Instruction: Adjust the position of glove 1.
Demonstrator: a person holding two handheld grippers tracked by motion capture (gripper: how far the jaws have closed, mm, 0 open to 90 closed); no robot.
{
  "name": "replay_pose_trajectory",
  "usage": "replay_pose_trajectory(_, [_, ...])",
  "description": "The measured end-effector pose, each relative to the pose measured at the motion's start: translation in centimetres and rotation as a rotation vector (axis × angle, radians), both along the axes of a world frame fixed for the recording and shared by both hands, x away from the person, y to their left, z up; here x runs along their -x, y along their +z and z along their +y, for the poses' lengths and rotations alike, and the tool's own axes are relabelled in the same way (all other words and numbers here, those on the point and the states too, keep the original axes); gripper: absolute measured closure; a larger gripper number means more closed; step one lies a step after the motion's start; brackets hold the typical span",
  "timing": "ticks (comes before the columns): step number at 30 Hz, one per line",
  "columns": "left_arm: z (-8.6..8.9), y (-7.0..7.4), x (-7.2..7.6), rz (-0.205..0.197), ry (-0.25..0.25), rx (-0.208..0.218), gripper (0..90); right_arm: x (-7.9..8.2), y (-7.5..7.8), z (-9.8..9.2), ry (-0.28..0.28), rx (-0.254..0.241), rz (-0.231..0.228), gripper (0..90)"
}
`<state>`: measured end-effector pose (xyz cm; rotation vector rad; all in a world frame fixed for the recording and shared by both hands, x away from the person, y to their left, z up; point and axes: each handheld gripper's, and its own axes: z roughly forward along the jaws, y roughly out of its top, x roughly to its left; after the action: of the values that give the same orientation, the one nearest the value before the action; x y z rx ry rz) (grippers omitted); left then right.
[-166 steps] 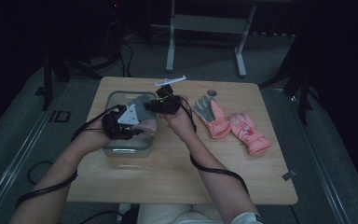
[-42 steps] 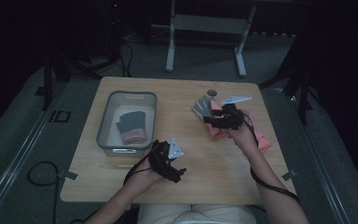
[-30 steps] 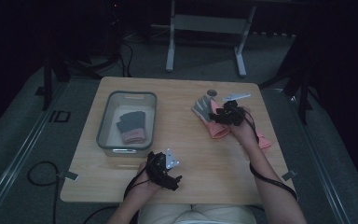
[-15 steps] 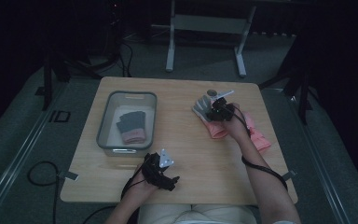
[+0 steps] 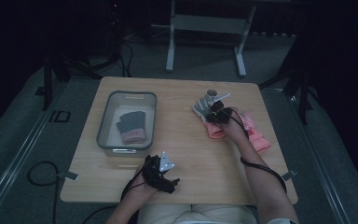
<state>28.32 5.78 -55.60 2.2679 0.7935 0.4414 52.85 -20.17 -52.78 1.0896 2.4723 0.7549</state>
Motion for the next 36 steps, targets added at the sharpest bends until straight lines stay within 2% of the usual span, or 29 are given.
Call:
replay_pose_trajectory(1, [0.0, 0.0, 0.0, -0.005, 0.004, -0.003, 4.0, 0.2, 0.2, 0.0, -0.021, -0.012, -0.002, 87.4])
replay_pose_trajectory(4, [0.3, 0.1, -0.1, 0.001, 0.013, 0.024, 4.0, 1.2, 1.7, 0.0, -0.051, -0.057, -0.023, 88.2])
replay_pose_trajectory(7, [0.3, 0.1, -0.1, 0.002, 0.011, 0.026, 4.0, 3.0, 4.0, -0.4, -0.095, -0.173, -0.050, 88.3])
replay_pose_trajectory(10, [0.3, 0.1, -0.1, 0.008, 0.010, 0.023, 4.0, 5.5, 6.4, -0.3, -0.133, -0.253, -0.088, 88.3])
replay_pose_trajectory(11, [0.3, 0.1, -0.1, 0.011, 0.011, 0.021, 4.0, 6.4, 7.0, -0.1, -0.141, -0.262, -0.100, 88.3])
replay_pose_trajectory(13, [0.3, 0.2, 0.0, -0.001, 0.017, 0.019, 4.0, 8.3, 8.1, 0.1, -0.163, -0.307, -0.115, 88.4])
replay_pose_trajectory(18, [0.3, 0.2, 0.0, -0.013, 0.016, 0.005, 4.0, 12.2, 9.9, 0.4, -0.237, -0.388, -0.125, 88.4])
replay_pose_trajectory(19, [0.3, 0.2, 0.1, -0.016, 0.017, 0.004, 4.0, 13.0, 10.0, 0.4, -0.254, -0.382, -0.137, 88.4])
replay_pose_trajectory(21, [0.4, 0.5, 0.1, -0.009, 0.017, 0.028, 4.0, 14.5, 10.1, 0.5, -0.279, -0.384, -0.165, 88.4])
replay_pose_trajectory(23, [0.6, 0.8, 0.2, -0.017, 0.012, 0.034, 4.0, 15.7, 9.8, 0.6, -0.288, -0.378, -0.174, 88.4])
replay_pose_trajectory(24, [0.6, 0.8, 0.2, -0.021, 0.012, 0.032, 4.0, 16.0, 9.6, 0.6, -0.302, -0.377, -0.171, 88.4])
replay_pose_trajectory(26, [0.6, 0.7, 0.2, -0.026, 0.012, 0.021, 4.0, 16.7, 8.8, 0.4, -0.337, -0.406, -0.151, 88.4])
replay_pose_trajectory(27, [0.6, 0.7, 0.2, -0.029, 0.012, 0.018, 4.0, 17.1, 8.2, 0.5, -0.355, -0.401, -0.150, 88.4])
replay_pose_trajectory(28, [0.5, 0.7, 0.2, -0.028, 0.012, 0.020, 4.0, 17.3, 7.6, 0.6, -0.359, -0.418, -0.128, 88.4])
replay_pose_trajectory(29, [0.5, 0.7, 0.2, -0.027, 0.011, 0.022, 4.0, 17.4, 7.0, 0.7, -0.368, -0.423, -0.117, 88.4])
replay_pose_trajectory(31, [0.5, 0.6, 0.2, -0.021, 0.006, 0.023, 4.0, 17.5, 5.8, 1.2, -0.378, -0.404, -0.104, 88.3])
replay_pose_trajectory(32, [0.5, 0.6, 0.2, -0.019, 0.002, 0.019, 4.0, 17.4, 5.3, 1.4, -0.378, -0.407, -0.085, 88.3])
replay_pose_trajectory(34, [0.4, 0.5, 0.2, -0.025, -0.006, 0.013, 4.0, 17.0, 4.4, 2.0, -0.393, -0.372, -0.088, 88.3])
replay_pose_trajectory(36, [0.3, 0.5, 0.2, -0.021, -0.014, 0.009, 4.0, 16.3, 3.4, 2.3, -0.405, -0.371, -0.064, 88.3])
